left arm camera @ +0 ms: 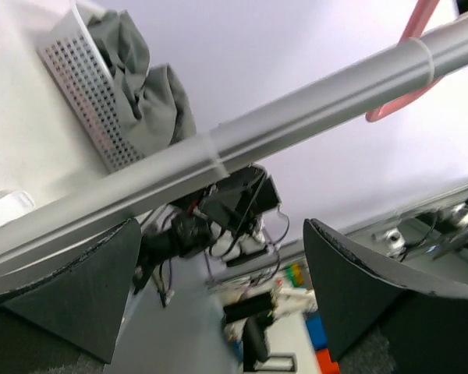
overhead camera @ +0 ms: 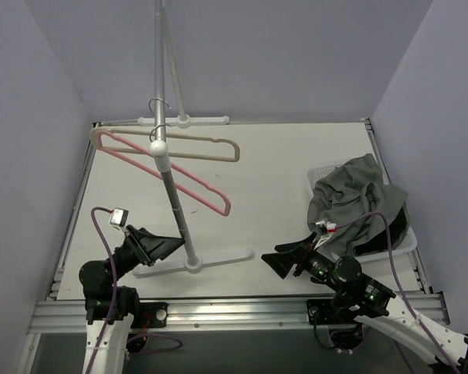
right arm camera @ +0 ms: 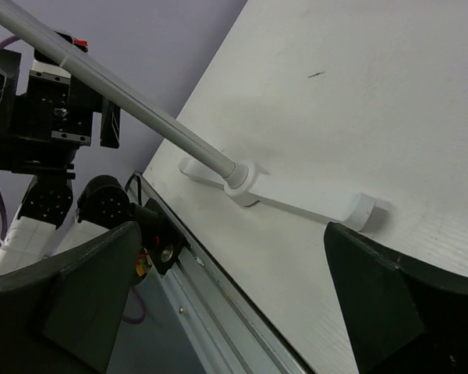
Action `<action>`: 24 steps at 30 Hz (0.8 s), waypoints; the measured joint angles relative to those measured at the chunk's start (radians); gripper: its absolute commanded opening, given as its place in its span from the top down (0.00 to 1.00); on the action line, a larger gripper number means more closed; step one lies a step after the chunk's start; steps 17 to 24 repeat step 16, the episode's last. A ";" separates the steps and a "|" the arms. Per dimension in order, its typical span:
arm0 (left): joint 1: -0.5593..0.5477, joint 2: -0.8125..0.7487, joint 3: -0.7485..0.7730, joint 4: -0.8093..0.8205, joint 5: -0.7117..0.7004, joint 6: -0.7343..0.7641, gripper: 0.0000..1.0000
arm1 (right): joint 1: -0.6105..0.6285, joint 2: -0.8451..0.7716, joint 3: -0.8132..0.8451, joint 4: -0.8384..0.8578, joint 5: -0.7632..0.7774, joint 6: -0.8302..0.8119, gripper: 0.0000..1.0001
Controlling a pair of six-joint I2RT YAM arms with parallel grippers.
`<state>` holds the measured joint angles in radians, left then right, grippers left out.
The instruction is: Remove the skirt from the hanger
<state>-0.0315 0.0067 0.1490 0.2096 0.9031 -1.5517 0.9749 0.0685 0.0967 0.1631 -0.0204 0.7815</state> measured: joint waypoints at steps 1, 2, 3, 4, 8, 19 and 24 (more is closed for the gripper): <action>0.001 0.001 -0.056 0.089 -0.030 -0.048 0.06 | 0.000 0.004 -0.010 0.008 0.007 0.000 0.00; 0.001 0.002 -0.098 0.151 -0.058 -0.084 0.06 | 0.000 0.008 -0.018 0.012 0.015 0.000 0.00; 0.001 0.002 -0.119 0.189 -0.079 -0.107 0.06 | 0.000 0.010 -0.026 0.014 0.023 0.000 0.00; 0.001 0.002 -0.127 0.217 -0.092 -0.120 0.06 | 0.000 0.010 -0.033 0.019 0.034 0.000 0.00; 0.001 0.001 -0.126 0.349 -0.129 -0.147 0.06 | 0.000 0.016 -0.050 0.043 0.066 0.001 0.00; 0.001 0.001 -0.126 0.418 -0.139 -0.169 0.06 | 0.000 0.100 -0.050 0.108 0.112 0.017 0.00; 0.001 0.001 -0.126 0.418 -0.139 -0.169 0.06 | 0.000 0.100 -0.050 0.108 0.112 0.017 0.00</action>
